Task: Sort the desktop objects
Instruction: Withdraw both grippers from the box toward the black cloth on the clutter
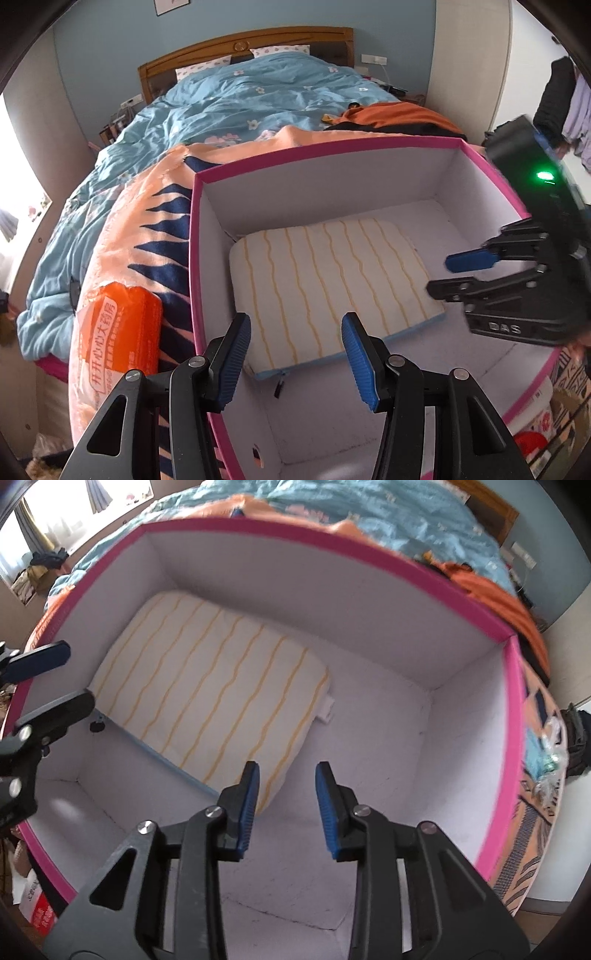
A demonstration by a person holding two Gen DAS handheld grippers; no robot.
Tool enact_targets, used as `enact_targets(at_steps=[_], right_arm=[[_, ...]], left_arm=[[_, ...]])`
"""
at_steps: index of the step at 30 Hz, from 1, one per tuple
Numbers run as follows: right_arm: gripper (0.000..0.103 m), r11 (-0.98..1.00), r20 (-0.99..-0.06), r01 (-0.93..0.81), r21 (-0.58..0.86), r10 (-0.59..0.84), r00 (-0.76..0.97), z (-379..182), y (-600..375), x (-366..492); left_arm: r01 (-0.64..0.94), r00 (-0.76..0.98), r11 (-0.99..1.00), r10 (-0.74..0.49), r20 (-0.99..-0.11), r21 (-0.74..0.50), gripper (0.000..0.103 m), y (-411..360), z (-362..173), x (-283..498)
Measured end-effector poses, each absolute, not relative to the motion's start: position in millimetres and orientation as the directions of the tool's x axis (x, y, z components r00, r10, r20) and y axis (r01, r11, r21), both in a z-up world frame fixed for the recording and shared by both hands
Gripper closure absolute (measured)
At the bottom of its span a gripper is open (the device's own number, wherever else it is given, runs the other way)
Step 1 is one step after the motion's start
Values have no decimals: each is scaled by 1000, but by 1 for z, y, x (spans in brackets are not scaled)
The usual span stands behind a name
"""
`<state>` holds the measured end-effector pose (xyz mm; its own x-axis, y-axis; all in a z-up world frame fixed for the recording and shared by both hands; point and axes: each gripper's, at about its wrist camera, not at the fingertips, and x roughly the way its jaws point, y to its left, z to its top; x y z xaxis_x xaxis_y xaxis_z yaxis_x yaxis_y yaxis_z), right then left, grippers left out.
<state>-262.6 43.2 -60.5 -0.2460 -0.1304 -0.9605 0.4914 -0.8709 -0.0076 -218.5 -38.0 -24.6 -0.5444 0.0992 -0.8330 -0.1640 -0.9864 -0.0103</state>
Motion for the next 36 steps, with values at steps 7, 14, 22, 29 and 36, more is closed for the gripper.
enact_targets(at_steps=[7,14,22,29,36], right_arm=[[68,-861,-986,509,22,-102,-130,-79,32,-275],[99,-874,-962,486,24,-153,-228,-63,34,-278],[94,-884,-904,468,-2,-198,-379,-37,36,-255],[88,-841,-748,528,118,-425,-510,21,72,-169],[77,-721,-761,664,200,-541,-358,10,65,-83]], left_arm=[[-168,-555,-986,104,-825,-11,51,-38,-25,-215],[-158,-560,-986,129,-819,-47,50,-42,-24,-215],[-183,-587,-980,175,-791,-82,50,-53,-14,-190],[-277,-618,-951,284,-733,-136,48,-69,4,-125],[-354,-567,-925,328,-755,-136,43,-62,-9,-77]])
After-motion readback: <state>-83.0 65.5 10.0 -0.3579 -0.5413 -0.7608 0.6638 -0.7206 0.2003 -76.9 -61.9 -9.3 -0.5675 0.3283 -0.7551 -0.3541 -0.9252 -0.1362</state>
